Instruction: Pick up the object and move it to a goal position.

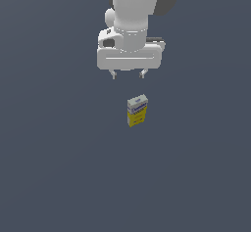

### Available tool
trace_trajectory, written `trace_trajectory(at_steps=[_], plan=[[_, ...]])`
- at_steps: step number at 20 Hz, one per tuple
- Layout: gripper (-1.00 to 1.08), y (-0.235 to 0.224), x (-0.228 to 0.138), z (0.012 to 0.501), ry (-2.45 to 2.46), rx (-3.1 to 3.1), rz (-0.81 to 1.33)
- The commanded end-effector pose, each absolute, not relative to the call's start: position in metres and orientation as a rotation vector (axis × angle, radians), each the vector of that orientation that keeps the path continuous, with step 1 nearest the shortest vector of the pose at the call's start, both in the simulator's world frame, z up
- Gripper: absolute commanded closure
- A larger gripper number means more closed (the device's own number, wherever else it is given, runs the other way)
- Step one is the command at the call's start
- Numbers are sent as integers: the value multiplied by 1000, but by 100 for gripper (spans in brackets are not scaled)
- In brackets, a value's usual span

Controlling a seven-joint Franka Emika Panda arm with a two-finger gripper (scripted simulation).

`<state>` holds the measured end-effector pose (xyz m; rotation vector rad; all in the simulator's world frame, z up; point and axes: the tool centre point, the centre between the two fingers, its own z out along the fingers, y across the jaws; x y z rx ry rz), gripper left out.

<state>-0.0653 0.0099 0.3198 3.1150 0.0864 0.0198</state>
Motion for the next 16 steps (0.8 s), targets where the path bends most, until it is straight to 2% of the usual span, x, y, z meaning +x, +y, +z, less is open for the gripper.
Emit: trace_trajectory(at_steps=[1, 9, 16], plan=[[-92, 10, -65, 320, 86, 3115, 20], [-92, -11, -58, 324, -26, 3139, 42], [-92, -11, -58, 324, -27, 3139, 42]])
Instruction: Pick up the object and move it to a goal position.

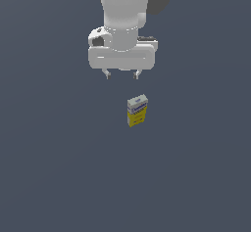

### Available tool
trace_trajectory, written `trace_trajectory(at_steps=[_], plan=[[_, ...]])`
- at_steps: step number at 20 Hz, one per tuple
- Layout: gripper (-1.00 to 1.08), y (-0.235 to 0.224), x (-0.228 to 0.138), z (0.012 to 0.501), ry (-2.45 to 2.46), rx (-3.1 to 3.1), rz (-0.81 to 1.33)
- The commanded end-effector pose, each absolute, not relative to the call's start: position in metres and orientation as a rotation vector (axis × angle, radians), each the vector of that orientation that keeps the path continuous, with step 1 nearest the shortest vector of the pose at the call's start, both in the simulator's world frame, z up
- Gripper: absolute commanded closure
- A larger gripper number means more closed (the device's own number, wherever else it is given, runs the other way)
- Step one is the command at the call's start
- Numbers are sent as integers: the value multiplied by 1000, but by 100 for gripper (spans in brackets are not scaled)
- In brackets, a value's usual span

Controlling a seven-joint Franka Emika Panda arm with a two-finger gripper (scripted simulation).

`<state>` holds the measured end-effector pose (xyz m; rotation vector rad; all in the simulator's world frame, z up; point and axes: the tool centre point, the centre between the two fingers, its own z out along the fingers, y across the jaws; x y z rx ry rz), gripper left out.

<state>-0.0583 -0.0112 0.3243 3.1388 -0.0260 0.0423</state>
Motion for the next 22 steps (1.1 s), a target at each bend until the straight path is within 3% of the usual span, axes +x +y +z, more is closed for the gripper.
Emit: trace_trajectory(at_steps=[1, 22], plan=[[-92, -11, -58, 324, -32, 3139, 42], [-92, 8, -59, 290, -491, 3104, 31]])
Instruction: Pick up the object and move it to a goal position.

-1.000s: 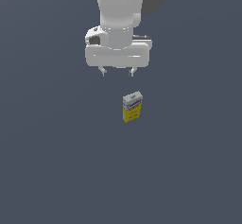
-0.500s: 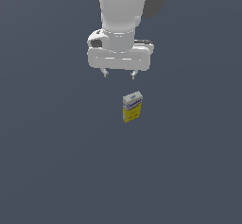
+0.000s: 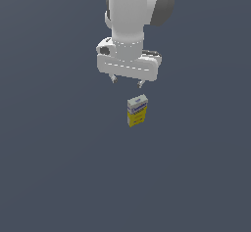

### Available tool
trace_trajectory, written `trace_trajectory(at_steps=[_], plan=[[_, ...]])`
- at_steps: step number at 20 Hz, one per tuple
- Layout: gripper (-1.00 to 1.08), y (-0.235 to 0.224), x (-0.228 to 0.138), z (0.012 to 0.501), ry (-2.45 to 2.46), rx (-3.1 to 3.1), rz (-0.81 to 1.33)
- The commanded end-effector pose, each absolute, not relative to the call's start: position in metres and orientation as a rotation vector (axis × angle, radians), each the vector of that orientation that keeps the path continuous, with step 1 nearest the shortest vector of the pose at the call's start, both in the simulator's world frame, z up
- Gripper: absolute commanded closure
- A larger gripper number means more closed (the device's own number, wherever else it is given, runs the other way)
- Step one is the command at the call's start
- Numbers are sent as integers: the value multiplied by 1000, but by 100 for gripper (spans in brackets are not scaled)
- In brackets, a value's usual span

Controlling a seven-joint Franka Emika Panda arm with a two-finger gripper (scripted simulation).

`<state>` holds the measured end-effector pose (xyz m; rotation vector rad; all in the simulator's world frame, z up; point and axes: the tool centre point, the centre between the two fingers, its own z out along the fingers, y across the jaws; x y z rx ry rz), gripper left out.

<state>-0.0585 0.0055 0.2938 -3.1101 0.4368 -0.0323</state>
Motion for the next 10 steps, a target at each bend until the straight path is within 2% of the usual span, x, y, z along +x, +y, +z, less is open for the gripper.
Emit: trace_trajectory(at_steps=[1, 10], plan=[[-92, 9, -59, 287, 526, -3096, -30], [-92, 22, -61, 264, 840, -3025, -22]])
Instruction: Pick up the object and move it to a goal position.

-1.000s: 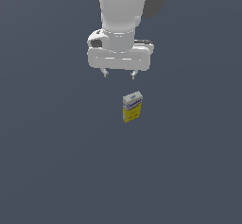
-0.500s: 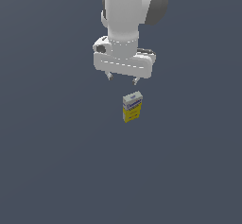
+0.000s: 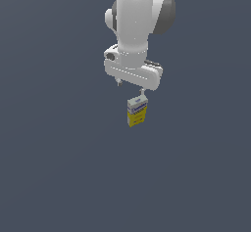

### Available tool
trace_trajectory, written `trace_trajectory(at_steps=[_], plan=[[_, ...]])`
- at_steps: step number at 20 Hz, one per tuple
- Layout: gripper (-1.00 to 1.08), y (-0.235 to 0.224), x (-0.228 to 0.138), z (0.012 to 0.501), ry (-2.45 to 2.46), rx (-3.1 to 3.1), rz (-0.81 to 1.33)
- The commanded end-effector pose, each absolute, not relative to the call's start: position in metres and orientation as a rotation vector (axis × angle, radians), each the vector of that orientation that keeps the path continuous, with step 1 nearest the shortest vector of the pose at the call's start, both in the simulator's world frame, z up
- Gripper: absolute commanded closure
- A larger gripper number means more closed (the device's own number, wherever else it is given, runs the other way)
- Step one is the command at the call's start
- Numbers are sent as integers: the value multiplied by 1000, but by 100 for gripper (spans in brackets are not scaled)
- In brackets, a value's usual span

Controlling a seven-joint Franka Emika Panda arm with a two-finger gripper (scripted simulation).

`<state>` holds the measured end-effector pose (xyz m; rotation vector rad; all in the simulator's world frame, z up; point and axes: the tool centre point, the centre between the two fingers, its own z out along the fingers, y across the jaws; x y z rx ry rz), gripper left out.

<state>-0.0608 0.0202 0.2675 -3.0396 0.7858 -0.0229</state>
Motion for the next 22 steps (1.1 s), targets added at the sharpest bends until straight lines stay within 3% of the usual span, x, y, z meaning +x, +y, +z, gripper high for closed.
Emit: trace_trajectory(at_steps=[1, 22], plan=[[-92, 24, -62, 261, 874, -3015, -21], [-92, 52, -72, 211, 1520, -2749, -3]])
